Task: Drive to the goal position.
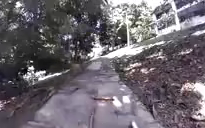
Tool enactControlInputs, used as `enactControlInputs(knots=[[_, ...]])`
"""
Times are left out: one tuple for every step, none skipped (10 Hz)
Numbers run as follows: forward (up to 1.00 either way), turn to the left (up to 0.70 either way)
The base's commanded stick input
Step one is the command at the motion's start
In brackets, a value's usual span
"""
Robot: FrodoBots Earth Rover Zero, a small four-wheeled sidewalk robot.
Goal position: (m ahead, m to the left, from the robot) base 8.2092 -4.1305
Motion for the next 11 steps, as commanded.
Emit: enactControlInputs(knots=[[0.5, 0.0], [0.5, 0.0], [0.5, 0.0], [0.5, 0.0], [0.5, 0.0], [0.5, -0.14], [0.5, -0.34], [0.5, -0.5], [0.5, -0.5], [0.5, -0.47], [0.5, -0.19]])
